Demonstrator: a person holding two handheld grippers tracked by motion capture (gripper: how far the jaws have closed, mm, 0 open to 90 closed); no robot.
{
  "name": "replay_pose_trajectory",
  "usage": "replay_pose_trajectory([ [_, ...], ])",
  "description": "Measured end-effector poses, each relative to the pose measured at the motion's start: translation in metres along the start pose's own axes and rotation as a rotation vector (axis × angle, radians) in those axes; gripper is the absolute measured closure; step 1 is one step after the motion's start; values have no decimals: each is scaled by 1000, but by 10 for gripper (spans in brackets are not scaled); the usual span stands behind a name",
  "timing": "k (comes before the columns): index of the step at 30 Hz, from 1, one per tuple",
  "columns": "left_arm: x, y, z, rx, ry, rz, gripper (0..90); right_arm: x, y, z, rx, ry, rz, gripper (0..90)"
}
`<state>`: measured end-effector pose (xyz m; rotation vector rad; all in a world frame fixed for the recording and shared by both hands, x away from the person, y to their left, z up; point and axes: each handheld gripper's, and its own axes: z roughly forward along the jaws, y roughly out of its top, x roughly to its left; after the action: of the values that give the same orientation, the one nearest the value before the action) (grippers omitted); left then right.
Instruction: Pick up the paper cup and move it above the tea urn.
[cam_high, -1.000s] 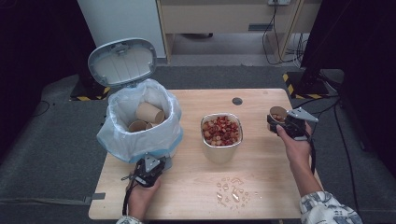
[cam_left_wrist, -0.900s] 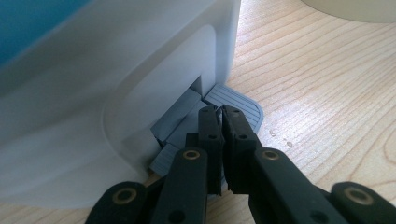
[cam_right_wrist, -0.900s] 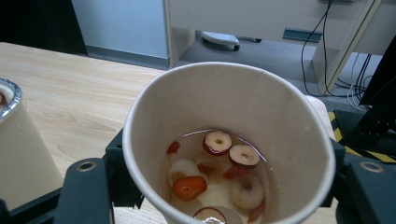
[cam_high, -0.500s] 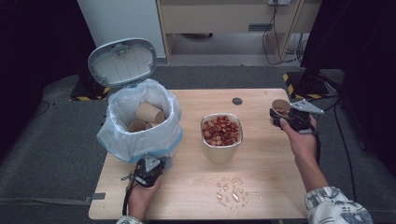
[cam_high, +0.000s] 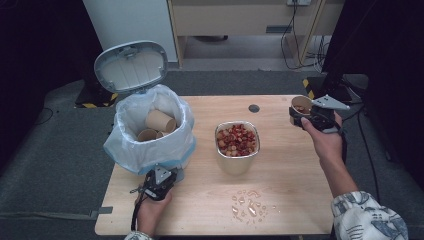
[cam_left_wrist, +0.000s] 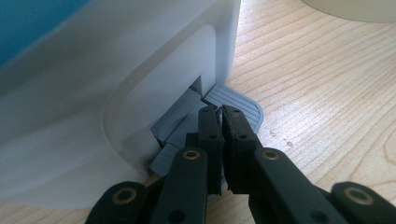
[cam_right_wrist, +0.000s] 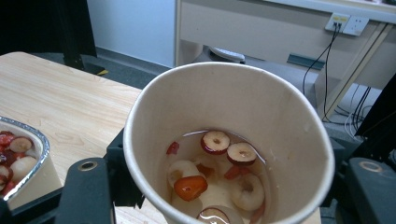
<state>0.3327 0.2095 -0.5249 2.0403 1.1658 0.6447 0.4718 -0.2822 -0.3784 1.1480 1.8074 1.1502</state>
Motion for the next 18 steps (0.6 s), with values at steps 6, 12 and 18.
replay_pose_trajectory([
  [6,0,0,0,1,1,2,854,-2,12,2,-8,11,-14,327],
  [12,0,0,0,0,-1,-1,854,-5,21,7,-23,38,-16,328],
  [18,0,0,0,2,-1,2,855,-8,32,13,-34,70,-65,329],
])
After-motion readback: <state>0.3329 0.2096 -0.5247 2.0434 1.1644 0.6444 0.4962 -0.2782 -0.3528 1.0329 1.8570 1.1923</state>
